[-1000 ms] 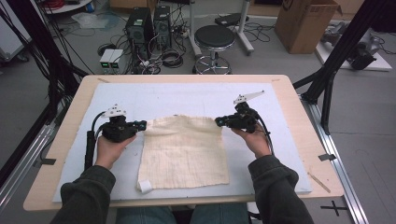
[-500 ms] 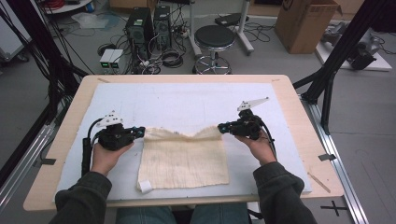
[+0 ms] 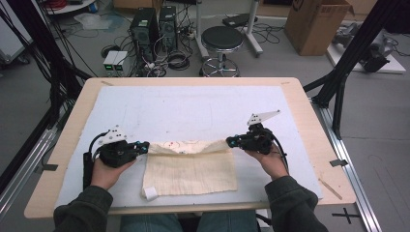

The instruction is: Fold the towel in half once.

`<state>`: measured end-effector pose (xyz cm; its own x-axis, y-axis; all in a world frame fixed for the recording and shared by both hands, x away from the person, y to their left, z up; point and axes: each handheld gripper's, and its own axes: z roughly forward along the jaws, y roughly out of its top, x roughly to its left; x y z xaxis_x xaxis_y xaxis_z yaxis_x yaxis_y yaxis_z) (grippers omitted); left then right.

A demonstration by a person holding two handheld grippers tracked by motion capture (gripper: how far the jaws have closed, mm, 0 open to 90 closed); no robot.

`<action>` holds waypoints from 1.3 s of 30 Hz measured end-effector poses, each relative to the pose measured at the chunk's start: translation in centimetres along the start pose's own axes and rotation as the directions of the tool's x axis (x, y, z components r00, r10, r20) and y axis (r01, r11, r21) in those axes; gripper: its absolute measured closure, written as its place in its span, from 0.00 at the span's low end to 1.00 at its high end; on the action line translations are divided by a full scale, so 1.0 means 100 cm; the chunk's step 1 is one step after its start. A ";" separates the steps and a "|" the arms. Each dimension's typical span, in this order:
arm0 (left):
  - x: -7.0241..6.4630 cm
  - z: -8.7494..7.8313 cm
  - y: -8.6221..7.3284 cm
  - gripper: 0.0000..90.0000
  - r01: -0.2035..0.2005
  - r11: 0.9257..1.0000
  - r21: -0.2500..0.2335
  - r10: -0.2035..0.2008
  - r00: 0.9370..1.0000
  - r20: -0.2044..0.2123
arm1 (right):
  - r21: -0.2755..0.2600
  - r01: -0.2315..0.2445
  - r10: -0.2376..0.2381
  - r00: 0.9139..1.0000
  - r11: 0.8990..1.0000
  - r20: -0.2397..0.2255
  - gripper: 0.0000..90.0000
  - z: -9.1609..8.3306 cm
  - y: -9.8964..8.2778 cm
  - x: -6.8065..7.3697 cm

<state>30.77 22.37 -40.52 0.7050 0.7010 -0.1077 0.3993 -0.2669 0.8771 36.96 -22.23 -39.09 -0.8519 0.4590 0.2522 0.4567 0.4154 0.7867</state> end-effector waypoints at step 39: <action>-0.030 -0.021 -0.039 0.96 -0.030 0.999 0.019 0.029 0.998 0.064 | 0.026 0.018 -0.018 1.000 0.999 -0.020 0.94 -0.004 -0.041 0.031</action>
<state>25.82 22.67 -42.67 0.7524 0.6491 -0.1124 0.3890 -0.3001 0.8710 32.40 -22.80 -41.32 -0.8648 0.4359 0.2492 0.4476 0.4444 0.7760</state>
